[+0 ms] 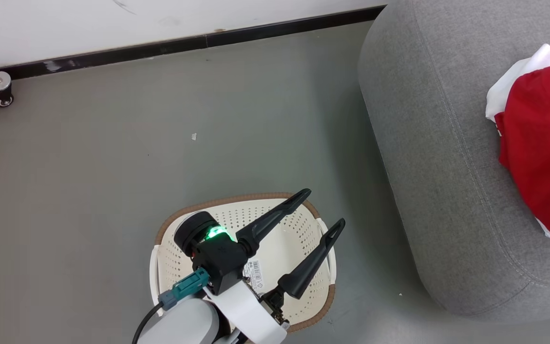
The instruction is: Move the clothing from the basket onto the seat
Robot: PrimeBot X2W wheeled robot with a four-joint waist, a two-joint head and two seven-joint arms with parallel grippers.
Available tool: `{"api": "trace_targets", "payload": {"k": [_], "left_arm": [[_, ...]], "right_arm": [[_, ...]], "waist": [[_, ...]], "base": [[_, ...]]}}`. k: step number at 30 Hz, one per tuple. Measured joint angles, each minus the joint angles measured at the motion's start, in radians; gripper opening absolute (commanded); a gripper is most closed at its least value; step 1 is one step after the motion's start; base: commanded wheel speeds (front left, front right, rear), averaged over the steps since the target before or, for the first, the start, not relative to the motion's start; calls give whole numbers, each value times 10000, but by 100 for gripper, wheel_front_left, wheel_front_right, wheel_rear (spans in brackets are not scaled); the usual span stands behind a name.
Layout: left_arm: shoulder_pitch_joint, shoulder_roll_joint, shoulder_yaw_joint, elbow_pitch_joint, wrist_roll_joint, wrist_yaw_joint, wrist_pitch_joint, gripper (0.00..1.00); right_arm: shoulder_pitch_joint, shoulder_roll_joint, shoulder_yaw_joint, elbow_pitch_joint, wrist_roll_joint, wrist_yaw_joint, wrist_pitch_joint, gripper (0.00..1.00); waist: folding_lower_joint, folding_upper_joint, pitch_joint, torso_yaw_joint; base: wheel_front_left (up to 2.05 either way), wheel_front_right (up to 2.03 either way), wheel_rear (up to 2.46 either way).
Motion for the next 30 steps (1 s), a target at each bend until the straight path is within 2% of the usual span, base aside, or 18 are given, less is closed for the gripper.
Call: {"api": "trace_targets", "payload": {"k": [1, 12, 30], "left_arm": [[-20, 2, 10, 19, -2, 0, -10, 100], [-119, -8, 31, 119, -65, -2, -104, 100], [-120, -6, 8, 357, -174, -50, -240, 100]], "right_arm": [[3, 25, 29, 0, 2, 0, -35, 100], [134, -121, 662, -105, 380, 0, -130, 100], [1682, -608, 1994, -1053, 1509, 0, -198, 100]], "waist": [[0, 0, 1, -18], [0, 0, -46, -269], [0, 0, -259, -1142]], "base": [[0, 0, 0], [0, 0, 0], [0, 0, 0]]}}
